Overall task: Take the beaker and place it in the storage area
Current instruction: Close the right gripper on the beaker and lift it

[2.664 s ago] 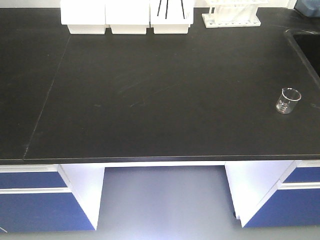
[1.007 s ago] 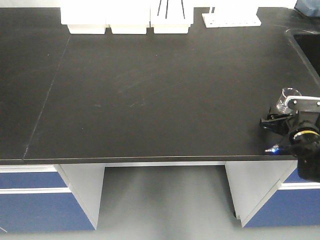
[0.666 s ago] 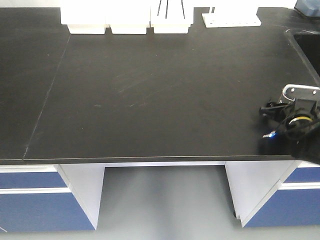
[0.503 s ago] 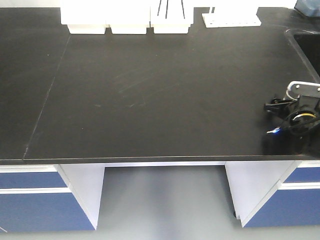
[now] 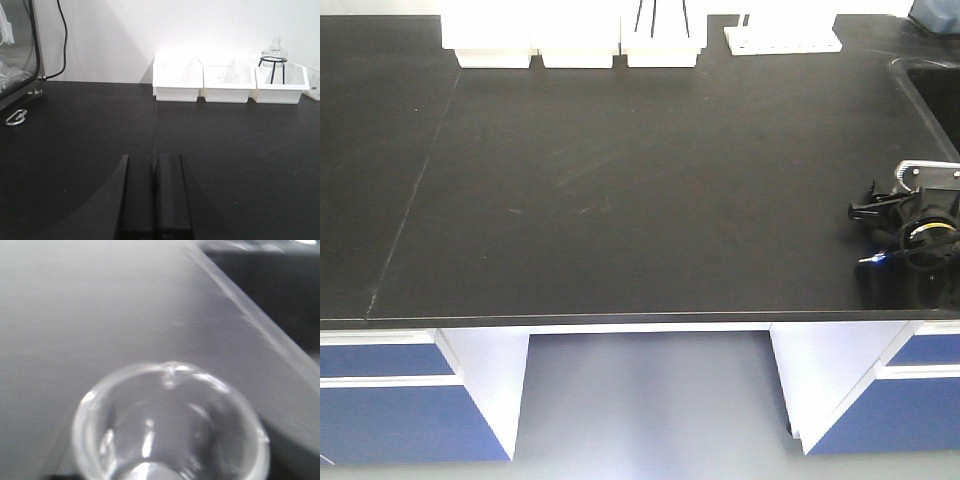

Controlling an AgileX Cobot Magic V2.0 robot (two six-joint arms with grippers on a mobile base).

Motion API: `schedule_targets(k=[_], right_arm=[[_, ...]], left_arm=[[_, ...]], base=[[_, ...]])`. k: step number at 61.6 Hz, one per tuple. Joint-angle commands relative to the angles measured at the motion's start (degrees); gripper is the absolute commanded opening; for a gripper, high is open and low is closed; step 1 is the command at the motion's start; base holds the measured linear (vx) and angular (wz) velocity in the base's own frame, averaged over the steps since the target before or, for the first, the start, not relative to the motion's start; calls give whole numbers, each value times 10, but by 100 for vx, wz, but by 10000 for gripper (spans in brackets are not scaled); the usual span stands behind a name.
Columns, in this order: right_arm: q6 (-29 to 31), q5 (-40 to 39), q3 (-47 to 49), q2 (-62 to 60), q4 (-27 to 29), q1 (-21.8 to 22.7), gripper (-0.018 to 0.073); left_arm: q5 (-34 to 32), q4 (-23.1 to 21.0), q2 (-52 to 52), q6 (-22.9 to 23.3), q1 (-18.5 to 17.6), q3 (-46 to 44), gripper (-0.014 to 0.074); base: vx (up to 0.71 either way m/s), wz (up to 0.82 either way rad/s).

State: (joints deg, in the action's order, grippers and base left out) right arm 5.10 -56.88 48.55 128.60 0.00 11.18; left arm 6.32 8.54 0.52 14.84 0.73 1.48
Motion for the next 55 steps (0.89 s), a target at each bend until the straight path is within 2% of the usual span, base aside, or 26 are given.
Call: schedule_targets(k=[1, 8, 10, 19, 24, 31, 32, 37, 41, 46, 55], right_arm=[[7, -19, 7, -24, -30, 2, 200], [7, -18, 5, -39, -37, 1, 14], [7, -12, 5, -46, -43, 1, -14], [-5, 43, 5, -93, -104, 1, -11], [-33, 78, 5, -132, -146, 0, -11], [-121, 126, 0, -196, -231, 0, -9], [-190, 128, -29, -267, -304, 0, -8], [-224, 129, -70, -335, -353, 0, -8], [-246, 133, -112, -395, -378, 0, -8], [-279, 154, -159, -479, -384, 0, -8], [-333, 258, -210, -664, -401, 0, -8]], left_arm=[[-48, -3, 11, 3, -4, 13, -8], [-48, -3, 11, 3, -4, 13, -8], [-48, -3, 11, 3, -4, 13, -8], [-48, -3, 11, 3, -4, 13, -8], [-48, -3, 11, 3, -4, 13, -8], [-48, -3, 11, 3, -4, 13, -8], [-48, -3, 11, 3, -4, 13, -8], [-48, -3, 11, 3, -4, 13, -8], [-48, -3, 11, 3, -4, 13, -8], [-48, -3, 11, 3, -4, 13, -8], [-48, -3, 11, 3, -4, 13, -8]], base=[[0, 0], [0, 0], [0, 0], [0, 0], [0, 0], [0, 0], [0, 0], [0, 0], [0, 0], [0, 0], [0, 0]])
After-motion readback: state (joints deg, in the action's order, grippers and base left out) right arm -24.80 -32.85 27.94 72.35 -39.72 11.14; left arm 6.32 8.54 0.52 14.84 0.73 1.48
